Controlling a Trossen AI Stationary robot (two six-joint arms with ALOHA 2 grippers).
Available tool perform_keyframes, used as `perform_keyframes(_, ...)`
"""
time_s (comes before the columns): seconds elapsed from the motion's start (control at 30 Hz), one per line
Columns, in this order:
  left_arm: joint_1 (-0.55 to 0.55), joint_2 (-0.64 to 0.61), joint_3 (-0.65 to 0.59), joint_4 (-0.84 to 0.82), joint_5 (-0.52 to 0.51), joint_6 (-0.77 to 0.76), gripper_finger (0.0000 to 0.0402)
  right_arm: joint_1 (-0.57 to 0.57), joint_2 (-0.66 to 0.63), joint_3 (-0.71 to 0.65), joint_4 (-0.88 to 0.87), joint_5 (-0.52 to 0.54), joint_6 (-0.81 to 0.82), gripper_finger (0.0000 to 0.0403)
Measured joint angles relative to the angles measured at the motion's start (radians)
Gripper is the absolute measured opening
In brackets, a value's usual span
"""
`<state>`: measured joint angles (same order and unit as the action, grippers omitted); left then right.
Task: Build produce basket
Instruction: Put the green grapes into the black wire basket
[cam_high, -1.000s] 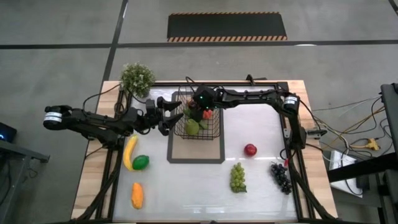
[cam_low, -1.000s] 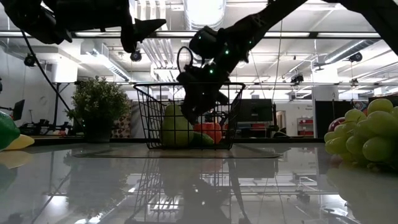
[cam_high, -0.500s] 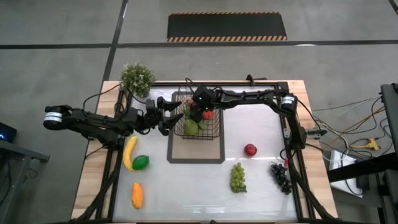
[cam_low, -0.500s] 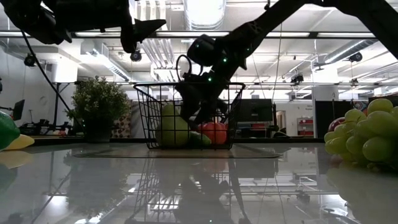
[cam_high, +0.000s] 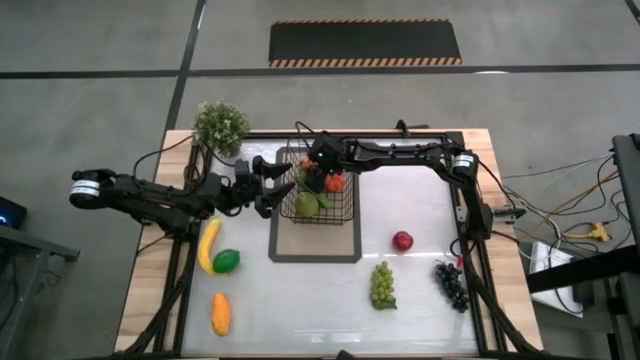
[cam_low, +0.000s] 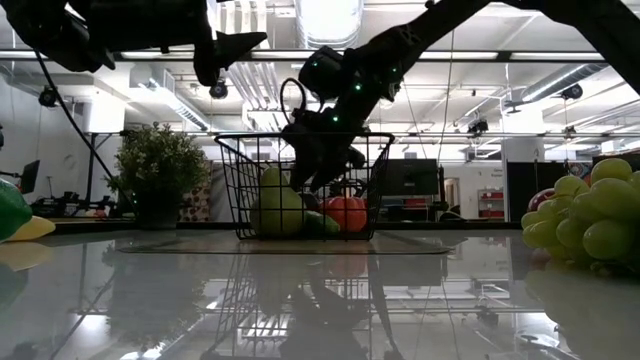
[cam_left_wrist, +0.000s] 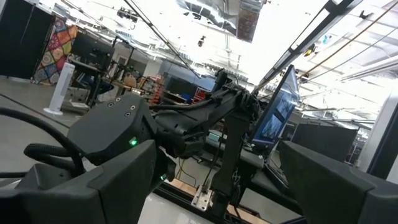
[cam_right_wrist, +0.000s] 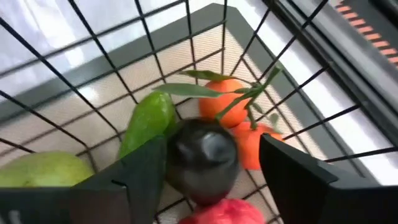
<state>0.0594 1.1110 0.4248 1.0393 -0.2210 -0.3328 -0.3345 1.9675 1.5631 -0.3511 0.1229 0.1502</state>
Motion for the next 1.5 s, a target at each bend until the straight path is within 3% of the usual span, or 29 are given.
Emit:
perform_keyframes(0.2, -0.001, 0.0, -0.001, 0.0, 0.0, -0.002, 0.0325, 0.0, -0.042, 0.037, -0.089, 0.009, -0.054, 0.0189)
perform_keyframes(0.53, -0.055, -0.002, 0.041, 0.003, 0.072, -0.002, 0.0325, 0.094, -0.334, 0.038, -0.328, 0.009, -0.1, 0.0144)
perform_keyframes(0.73, -0.11, -0.001, 0.083, -0.001, 0.117, 0.007, 0.0325, 0.228, -0.503, -0.014, -0.446, 0.006, -0.077, 0.0129)
perform_keyframes(1.07, -0.186, 0.0, 0.082, -0.002, 0.119, 0.034, 0.0325, 0.483, -0.72, -0.242, -0.421, 0.008, 0.041, 0.0121)
perform_keyframes(1.33, -0.204, 0.0, 0.077, -0.002, 0.12, 0.034, 0.0325, 0.699, -0.744, -0.411, -0.387, 0.007, 0.071, 0.0112)
perform_keyframes(1.5, -0.204, 0.0, 0.076, -0.002, 0.12, 0.034, 0.0325, 0.812, -0.722, -0.479, -0.357, 0.006, 0.201, 0.0103)
